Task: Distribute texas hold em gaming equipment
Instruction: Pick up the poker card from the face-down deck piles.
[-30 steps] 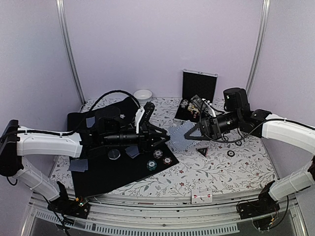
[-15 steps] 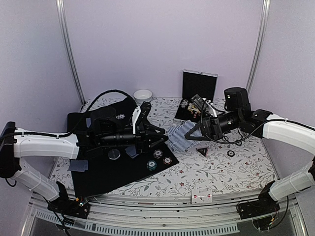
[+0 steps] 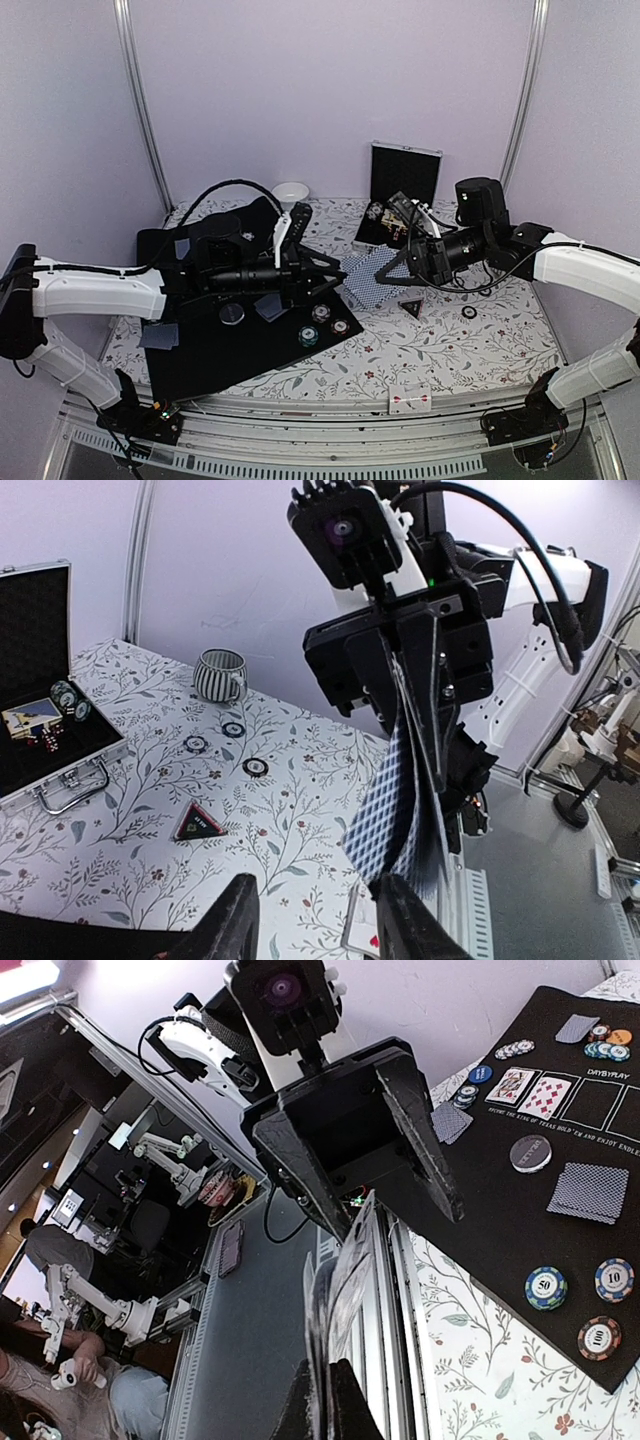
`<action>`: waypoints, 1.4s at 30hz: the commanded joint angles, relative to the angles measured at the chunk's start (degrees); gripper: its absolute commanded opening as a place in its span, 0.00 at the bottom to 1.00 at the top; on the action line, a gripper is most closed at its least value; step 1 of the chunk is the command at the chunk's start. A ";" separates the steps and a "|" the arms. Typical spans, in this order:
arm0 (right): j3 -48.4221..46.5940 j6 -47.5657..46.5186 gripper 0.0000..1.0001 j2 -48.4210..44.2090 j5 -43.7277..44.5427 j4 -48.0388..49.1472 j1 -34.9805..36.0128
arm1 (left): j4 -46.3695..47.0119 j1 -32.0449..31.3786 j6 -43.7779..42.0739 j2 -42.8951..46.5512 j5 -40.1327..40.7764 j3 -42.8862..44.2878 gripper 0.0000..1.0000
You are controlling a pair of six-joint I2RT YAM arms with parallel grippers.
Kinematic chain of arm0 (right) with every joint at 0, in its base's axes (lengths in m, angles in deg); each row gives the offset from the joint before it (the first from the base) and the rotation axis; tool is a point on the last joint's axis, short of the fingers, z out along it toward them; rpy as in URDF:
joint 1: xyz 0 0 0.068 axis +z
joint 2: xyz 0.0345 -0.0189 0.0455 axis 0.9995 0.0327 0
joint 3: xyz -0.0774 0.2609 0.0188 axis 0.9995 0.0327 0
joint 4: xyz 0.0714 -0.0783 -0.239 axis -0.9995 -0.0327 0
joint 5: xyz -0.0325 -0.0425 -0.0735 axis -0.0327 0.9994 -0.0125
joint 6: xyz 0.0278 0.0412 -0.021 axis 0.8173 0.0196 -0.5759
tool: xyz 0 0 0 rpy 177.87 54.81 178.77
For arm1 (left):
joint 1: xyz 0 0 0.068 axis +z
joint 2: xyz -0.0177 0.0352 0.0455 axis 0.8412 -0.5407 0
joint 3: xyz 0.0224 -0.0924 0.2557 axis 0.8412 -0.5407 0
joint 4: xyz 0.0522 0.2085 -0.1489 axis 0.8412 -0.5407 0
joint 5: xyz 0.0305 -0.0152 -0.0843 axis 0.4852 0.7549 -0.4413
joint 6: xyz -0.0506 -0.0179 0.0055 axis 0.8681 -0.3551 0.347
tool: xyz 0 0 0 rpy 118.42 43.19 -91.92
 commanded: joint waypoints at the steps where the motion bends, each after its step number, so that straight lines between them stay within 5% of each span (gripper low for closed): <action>1: -0.48 -0.21 0.02 0.13 0.47 1.27 0.50 | 0.86 0.14 1.76 -1.37 1.01 2.80 0.43; 10: 4.36 9.57 0.02 1.99 3.75 10.96 0.50 | -9.61 -4.45 3.13 -3.50 21.17 7.97 0.46; 18: 7.46 16.64 0.03 0.10 6.92 17.46 0.57 | -21.51 -9.76 -1.63 -8.68 27.62 14.63 0.52; 26: 8.75 16.41 0.03 0.72 6.80 17.80 0.50 | -15.80 -9.53 -2.39 0.66 33.42 8.79 0.56; 32: 8.63 15.96 0.03 1.15 6.10 17.88 0.51 | -14.04 -9.11 -5.61 6.73 22.08 6.25 0.57; 37: 8.48 15.70 0.03 0.94 5.99 17.80 0.50 | -16.67 -7.96 -2.80 7.77 14.35 6.87 0.32; 42: 8.49 15.75 0.03 0.86 6.20 17.79 0.55 | -20.03 -6.53 3.16 4.26 -3.41 10.72 0.26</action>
